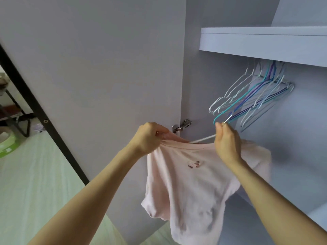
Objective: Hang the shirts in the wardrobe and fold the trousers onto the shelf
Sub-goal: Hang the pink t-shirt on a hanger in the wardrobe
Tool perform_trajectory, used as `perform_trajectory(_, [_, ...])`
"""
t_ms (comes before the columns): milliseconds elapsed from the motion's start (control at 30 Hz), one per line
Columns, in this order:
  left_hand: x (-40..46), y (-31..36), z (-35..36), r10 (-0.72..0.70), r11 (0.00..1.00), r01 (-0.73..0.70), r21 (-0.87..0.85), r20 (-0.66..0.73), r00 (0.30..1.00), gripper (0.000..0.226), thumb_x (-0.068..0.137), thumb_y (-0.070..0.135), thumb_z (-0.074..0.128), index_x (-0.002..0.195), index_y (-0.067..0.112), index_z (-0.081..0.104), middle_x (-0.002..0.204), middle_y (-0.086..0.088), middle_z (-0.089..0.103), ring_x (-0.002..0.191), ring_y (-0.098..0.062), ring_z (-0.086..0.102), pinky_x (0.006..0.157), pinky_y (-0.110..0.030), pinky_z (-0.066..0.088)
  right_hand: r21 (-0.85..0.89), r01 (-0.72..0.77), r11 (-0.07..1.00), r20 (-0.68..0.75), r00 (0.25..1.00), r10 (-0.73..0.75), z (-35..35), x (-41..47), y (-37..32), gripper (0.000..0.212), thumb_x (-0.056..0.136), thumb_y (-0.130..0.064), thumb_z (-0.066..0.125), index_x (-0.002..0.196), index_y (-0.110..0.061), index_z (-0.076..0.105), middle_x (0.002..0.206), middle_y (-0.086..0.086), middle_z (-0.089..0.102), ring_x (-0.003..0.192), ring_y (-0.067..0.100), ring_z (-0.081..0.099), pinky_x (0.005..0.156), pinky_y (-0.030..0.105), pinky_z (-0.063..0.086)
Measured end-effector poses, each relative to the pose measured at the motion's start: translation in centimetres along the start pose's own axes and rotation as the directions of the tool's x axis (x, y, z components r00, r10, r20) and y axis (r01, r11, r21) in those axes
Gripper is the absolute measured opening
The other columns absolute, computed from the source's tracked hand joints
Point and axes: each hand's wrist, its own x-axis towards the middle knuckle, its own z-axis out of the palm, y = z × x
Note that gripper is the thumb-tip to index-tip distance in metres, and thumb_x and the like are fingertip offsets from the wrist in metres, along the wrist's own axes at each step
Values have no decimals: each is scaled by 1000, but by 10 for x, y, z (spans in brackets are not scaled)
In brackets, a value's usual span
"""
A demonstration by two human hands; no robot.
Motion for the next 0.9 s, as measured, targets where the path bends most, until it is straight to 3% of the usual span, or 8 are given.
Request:
perform_trajectory(67, [-2, 0, 4, 2, 999, 0, -53, 46, 999, 35, 85, -4, 49, 95, 17, 75, 83, 13, 64, 83, -12, 56, 69, -4, 39, 43, -65, 997, 62, 996, 62, -1, 8, -5, 29, 93, -10, 49, 73, 9, 56, 70, 33, 59, 65, 50, 57, 57, 46, 44])
perform_trajectory(200, [2, -1, 5, 12, 992, -15, -122, -19, 1000, 29, 88, 0, 51, 103, 13, 72, 98, 0, 66, 85, -14, 58, 84, -21, 43, 27, 102, 994, 327, 939, -106, 5, -12, -5, 27, 92, -13, 54, 76, 8, 59, 79, 32, 62, 72, 48, 59, 62, 45, 43])
perform_trajectory(367, [-3, -11, 2, 88, 963, -57, -263, 109, 990, 22, 88, 8, 59, 105, 18, 69, 108, 23, 61, 81, -24, 58, 81, -26, 45, 187, -137, 973, 56, 990, 128, 0, 6, 6, 30, 95, -7, 48, 72, 12, 53, 70, 35, 58, 67, 50, 54, 63, 42, 26])
perform_trajectory(467, [-9, -34, 8, 12, 944, 21, -328, 98, 995, 43, 88, 5, 59, 126, 24, 52, 111, 9, 61, 91, -18, 54, 87, -27, 43, 214, -144, 966, 21, 990, 143, -5, 6, 12, 37, 93, -16, 43, 72, 13, 52, 68, 34, 57, 64, 47, 53, 61, 40, 21])
perform_trajectory(567, [-17, -60, 23, -64, 929, 176, -325, 327, 943, 70, 84, 9, 67, 143, 25, 31, 134, 12, 41, 122, -5, 39, 100, -20, 29, 229, -146, 962, -23, 988, 155, -12, 5, 21, 43, 89, -24, 36, 71, 12, 50, 69, 33, 56, 64, 44, 51, 59, 35, 19])
perform_trajectory(633, [-20, -69, 37, -47, 939, 193, -284, 452, 891, 78, 82, 12, 70, 145, 25, 26, 136, 15, 38, 125, -1, 35, 100, -16, 26, 226, -147, 963, -50, 985, 163, -18, 9, 30, 44, 90, -25, 34, 73, 13, 50, 71, 33, 56, 66, 42, 52, 61, 36, 22])
perform_trajectory(800, [-9, -67, 66, -75, 974, 163, -155, 457, 886, 22, 84, 15, 67, 102, 2, 62, 91, -5, 60, 84, -16, 52, 75, -30, 44, 126, -148, 981, -74, 985, 158, -45, 9, 61, 41, 91, -21, 34, 72, 13, 48, 68, 36, 54, 62, 42, 49, 59, 27, 17])
perform_trajectory(900, [-3, -61, 73, -92, 981, 148, -123, 376, 922, 21, 84, 24, 69, 79, 5, 60, 75, -2, 55, 69, -17, 46, 63, -29, 40, 5, -105, 995, -44, 994, 105, -59, 1, 79, 35, 90, -14, 38, 67, 11, 47, 62, 34, 52, 57, 46, 51, 57, 38, 28])
